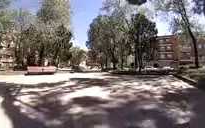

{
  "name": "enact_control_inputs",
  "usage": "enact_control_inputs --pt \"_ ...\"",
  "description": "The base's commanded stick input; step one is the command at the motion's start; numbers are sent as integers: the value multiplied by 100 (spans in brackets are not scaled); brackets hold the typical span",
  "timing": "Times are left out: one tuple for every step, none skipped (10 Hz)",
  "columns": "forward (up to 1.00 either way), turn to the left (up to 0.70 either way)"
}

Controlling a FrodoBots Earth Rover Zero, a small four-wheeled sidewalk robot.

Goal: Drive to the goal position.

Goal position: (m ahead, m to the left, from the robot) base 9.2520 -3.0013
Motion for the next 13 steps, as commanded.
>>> enact_control_inputs --pt "70 1" --pt "70 1" --pt "70 1" --pt "70 1" --pt "70 1" --pt "70 1" --pt "70 1" --pt "70 1" --pt "70 1" --pt "70 1" --pt "70 1" --pt "70 1" --pt "70 1"
